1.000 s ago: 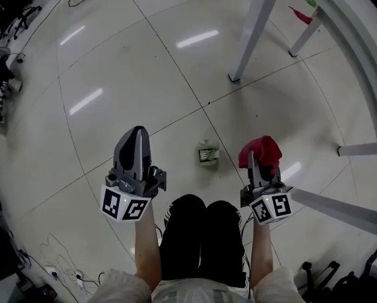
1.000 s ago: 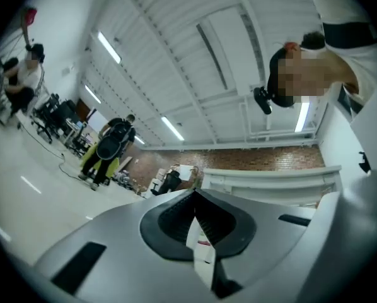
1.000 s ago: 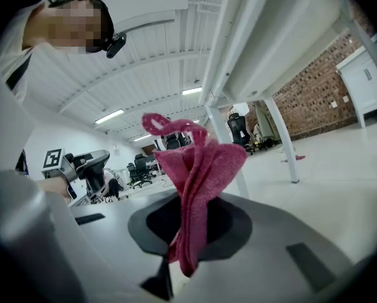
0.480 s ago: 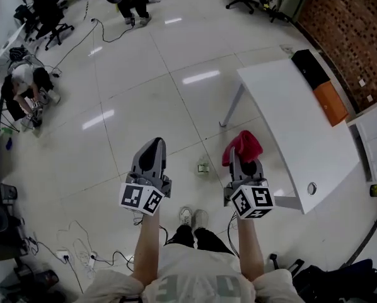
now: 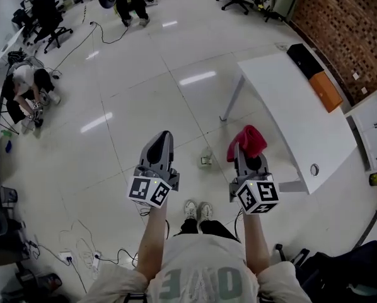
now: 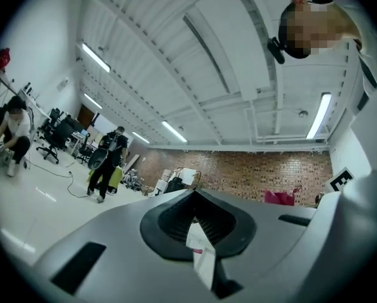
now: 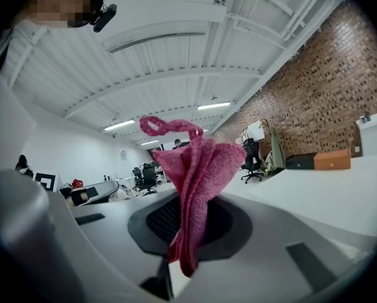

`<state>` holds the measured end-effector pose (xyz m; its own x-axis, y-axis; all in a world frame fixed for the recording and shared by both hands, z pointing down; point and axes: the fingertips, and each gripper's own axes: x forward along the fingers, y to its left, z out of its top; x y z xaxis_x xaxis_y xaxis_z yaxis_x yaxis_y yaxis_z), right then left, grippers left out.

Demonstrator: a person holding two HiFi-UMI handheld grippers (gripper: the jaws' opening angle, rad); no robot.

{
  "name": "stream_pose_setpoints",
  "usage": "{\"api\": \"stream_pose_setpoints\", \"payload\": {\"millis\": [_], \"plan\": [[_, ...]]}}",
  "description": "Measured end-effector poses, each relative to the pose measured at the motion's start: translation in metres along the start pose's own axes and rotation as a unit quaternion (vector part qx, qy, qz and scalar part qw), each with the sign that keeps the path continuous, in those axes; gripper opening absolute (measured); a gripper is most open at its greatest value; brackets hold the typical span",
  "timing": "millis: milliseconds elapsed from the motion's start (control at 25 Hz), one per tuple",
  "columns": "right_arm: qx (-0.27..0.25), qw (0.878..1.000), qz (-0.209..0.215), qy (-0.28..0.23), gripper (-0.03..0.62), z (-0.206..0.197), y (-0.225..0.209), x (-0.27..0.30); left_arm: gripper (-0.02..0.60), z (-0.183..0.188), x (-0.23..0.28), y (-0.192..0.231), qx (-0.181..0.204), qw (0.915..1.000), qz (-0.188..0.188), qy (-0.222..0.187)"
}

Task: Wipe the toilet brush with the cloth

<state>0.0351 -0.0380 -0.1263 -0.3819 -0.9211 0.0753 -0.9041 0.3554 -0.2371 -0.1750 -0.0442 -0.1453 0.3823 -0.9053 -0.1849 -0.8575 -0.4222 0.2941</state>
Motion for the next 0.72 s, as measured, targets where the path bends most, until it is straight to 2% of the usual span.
{"api": "stream_pose_setpoints", "payload": {"millis": [120,320,520,720], "plan": [[-0.001,1.000,0.001,0.004,0.031,-0.010,0.018,-0.019,0.003,0.001,-0.020,-0.004,0.005,1.0000,-0.006,0.000],[-0.030,0.999,0.016,-0.020,0.031,-0.009,0.055,-0.070,0.003,0.019,-0.067,-0.030,0.027,0.9986,-0.030,-0.035],[-0.038,0.998,0.023,-0.043,0.032,-0.012,0.083,-0.166,0.003,0.048,-0.149,-0.082,0.037,0.9959,-0.033,-0.076],[-0.019,0.999,0.020,-0.046,0.031,-0.034,0.112,-0.287,0.003,0.036,-0.256,-0.150,0.030,0.9978,-0.038,-0.045]]}}
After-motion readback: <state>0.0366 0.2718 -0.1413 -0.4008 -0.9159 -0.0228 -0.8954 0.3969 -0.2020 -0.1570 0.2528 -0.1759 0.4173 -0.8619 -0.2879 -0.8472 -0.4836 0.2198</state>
